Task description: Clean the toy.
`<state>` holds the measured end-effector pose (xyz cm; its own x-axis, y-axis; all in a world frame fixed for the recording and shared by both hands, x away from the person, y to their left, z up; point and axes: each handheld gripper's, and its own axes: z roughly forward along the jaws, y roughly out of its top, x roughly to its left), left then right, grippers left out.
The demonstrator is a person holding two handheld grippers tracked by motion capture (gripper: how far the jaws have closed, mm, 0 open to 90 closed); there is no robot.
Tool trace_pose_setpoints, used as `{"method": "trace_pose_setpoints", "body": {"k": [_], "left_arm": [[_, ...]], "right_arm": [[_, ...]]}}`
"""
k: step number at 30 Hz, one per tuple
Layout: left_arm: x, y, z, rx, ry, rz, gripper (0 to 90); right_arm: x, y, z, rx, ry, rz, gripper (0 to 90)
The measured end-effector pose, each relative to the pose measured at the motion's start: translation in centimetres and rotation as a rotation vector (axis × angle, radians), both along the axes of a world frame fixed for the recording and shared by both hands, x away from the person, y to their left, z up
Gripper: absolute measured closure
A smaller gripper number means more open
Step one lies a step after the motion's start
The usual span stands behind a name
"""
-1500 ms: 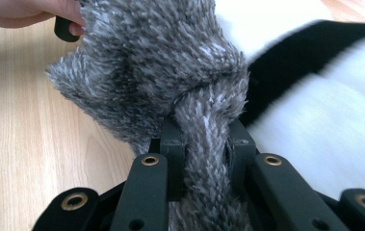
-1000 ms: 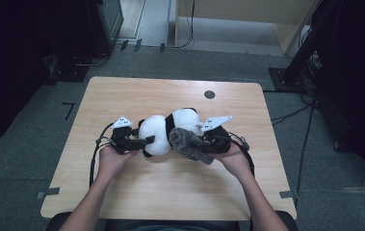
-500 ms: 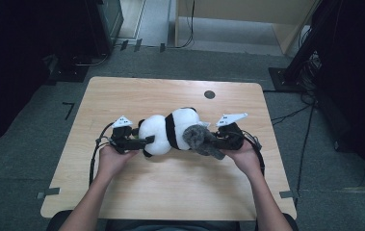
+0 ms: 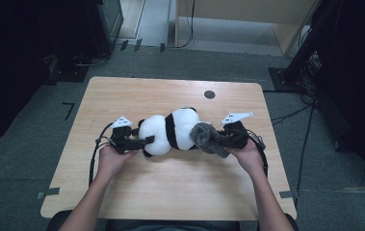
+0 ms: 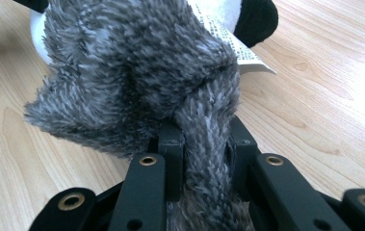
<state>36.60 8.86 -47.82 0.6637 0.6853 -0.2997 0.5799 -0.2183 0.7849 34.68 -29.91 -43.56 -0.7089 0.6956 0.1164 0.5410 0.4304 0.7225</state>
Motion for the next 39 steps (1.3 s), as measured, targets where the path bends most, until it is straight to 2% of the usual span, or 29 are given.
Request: {"method": "trace_pose_setpoints", "body": {"k": [9, 14, 18, 20, 23, 26, 28, 31, 35, 39], "left_arm": [[0.0, 0.0, -0.1, -0.007, -0.004, 0.004, 27.8], [0.0, 0.1, -0.2, -0.022, -0.006, -0.001, 27.2], [0.0, 0.2, -0.1, -0.028, -0.004, -0.005, 26.8], [-0.1, 0.2, -0.1, -0.035, 0.001, -0.004, 26.7], [-0.1, 0.2, 0.0, -0.043, 0.008, 0.002, 26.8], [-0.2, 0.2, 0.1, -0.048, 0.014, 0.006, 26.8], [-0.2, 0.1, 0.1, -0.054, 0.020, 0.012, 26.8], [-0.4, 0.0, 0.2, -0.054, 0.021, 0.019, 26.9], [-0.6, -0.2, 0.3, -0.064, 0.045, 0.026, 28.1], [-0.8, -0.4, 0.5, -0.058, 0.056, 0.020, 28.7]], "right_arm": [[0.9, -0.4, -1.1, 0.017, 0.007, -0.046, 75.0], [1.2, -1.2, -1.2, 0.020, 0.010, -0.096, 75.2], [1.1, -1.9, -0.4, 0.044, -0.007, -0.138, 76.2], [0.9, -2.3, 0.3, 0.032, -0.031, -0.179, 77.0], [0.7, -2.5, 1.4, 0.090, -0.051, -0.211, 77.5], [0.6, -1.5, 1.7, 0.107, -0.051, -0.197, 77.4], [0.7, -0.5, 1.4, 0.115, -0.026, -0.174, 77.4], [1.0, 0.9, 0.8, 0.097, -0.012, -0.151, 77.4], [1.3, 2.0, 0.6, 0.067, -0.060, -0.132, 78.0], [1.9, 2.1, 0.7, 0.066, -0.073, -0.133, 78.2]]}}
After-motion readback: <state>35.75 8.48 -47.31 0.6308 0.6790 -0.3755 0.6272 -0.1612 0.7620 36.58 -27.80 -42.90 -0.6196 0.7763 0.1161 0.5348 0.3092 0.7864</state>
